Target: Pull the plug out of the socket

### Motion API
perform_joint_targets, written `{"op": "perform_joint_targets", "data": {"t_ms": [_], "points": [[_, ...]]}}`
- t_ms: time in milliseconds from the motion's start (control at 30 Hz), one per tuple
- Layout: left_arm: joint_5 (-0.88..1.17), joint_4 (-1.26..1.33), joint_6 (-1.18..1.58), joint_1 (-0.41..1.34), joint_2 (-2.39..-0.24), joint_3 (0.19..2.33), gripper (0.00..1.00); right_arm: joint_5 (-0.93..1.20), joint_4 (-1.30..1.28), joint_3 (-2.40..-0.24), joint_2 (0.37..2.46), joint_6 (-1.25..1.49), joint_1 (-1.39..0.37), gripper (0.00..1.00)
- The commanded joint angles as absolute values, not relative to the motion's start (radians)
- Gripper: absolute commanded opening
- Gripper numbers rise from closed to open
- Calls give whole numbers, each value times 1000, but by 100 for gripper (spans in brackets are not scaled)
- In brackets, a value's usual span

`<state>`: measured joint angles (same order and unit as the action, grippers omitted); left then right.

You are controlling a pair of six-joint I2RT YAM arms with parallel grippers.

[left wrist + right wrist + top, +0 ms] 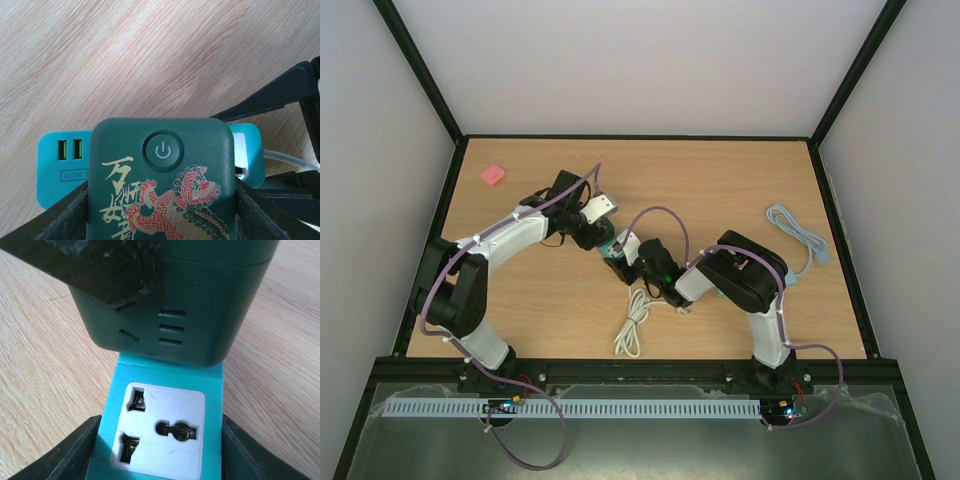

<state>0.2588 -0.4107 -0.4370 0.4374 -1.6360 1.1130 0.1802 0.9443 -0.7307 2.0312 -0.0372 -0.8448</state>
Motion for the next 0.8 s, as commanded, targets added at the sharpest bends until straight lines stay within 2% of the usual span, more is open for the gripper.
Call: {"op": "perform_joint_targets", "data": {"t_ms": [0, 767], "points": [[484, -428, -448, 475, -1549, 1172, 30, 141, 792, -722, 2091, -45, -825, 2], [319, -349, -516, 557, -1500, 1057, 30, 144, 755, -742, 2095, -29, -823, 2]]}}
